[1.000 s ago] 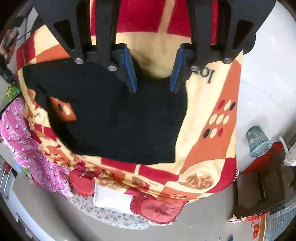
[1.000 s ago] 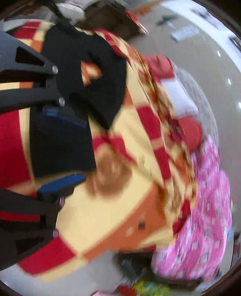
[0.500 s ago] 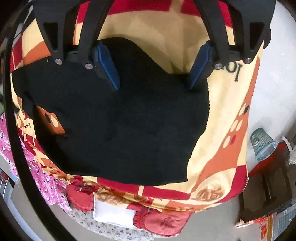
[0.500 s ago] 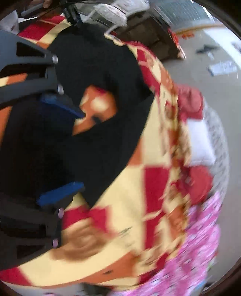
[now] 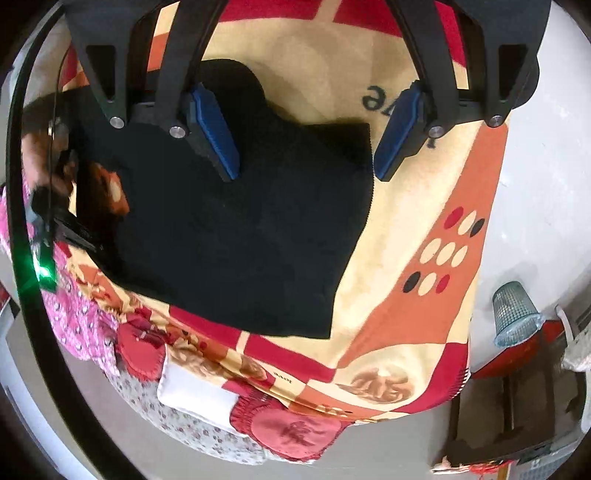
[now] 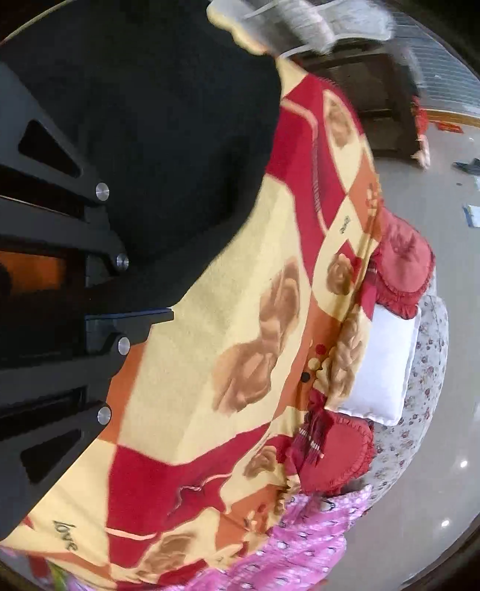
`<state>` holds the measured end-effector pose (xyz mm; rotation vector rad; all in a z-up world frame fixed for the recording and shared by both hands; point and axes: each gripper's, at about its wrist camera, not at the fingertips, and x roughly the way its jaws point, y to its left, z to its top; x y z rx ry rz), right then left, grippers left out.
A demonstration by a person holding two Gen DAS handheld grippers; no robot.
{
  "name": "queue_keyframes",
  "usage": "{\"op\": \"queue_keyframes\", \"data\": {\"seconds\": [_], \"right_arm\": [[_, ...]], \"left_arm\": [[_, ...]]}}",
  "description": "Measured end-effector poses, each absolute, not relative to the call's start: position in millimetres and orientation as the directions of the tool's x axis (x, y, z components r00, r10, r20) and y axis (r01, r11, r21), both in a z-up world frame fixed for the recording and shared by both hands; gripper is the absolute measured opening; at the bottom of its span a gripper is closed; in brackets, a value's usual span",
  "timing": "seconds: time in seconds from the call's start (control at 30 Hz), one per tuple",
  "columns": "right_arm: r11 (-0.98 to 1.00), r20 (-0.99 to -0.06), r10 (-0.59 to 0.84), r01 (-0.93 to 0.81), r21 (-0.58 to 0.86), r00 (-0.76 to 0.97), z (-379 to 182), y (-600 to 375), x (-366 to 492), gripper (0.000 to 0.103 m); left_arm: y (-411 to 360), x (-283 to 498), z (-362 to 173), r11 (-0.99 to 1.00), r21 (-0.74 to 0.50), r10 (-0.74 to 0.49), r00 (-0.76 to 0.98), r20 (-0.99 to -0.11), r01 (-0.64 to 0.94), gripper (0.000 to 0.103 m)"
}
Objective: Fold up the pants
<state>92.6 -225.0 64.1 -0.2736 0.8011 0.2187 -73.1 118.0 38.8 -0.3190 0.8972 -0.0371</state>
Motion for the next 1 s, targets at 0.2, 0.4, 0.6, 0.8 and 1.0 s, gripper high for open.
{"op": "queue_keyframes", "data": {"seconds": [0.2, 0.4, 0.6, 0.8, 1.0], "right_arm": [[0.873, -0.692, 0.227, -0.459, -0.168, 0.685, 114.5, -232.5, -28.0, 0.005], [0.81, -0.785, 0.274, -0.573, -0.122, 0.555, 76.3, -232.4, -130.2, 0.006], [0.87, -0.798, 0.26, -0.49, -0.05, 0.543, 53.2, -243.4, -131.5, 0.023], [0.829, -0.762, 0.319, -0.556, -0.064, 0.563, 73.0, -213.3, -137.1, 0.058], [0.783, -0.765, 0.352, -0.618, -0.075, 0.539, 52.5, -173.0, -125.2, 0.056]], "left_arm": [[135.4, -87.0, 56.8, 0.917, -0.379, -0.196, 0.686, -0.701, -0.126, 0.075], [154.5, -103.3, 63.1, 0.871, -0.465, -0.218, 0.726, -0.652, -0.156, 0.079], [155.3, -99.2, 51.2, 0.89, -0.421, -0.187, 0.701, -0.688, -0.176, 0.081], [170.8, -88.4, 36.6, 0.879, -0.414, -0.15, 0.687, -0.711, -0.236, 0.081], [169.2, -76.0, 33.3, 0.87, -0.442, -0.186, 0.686, -0.704, -0.218, 0.08]]}}
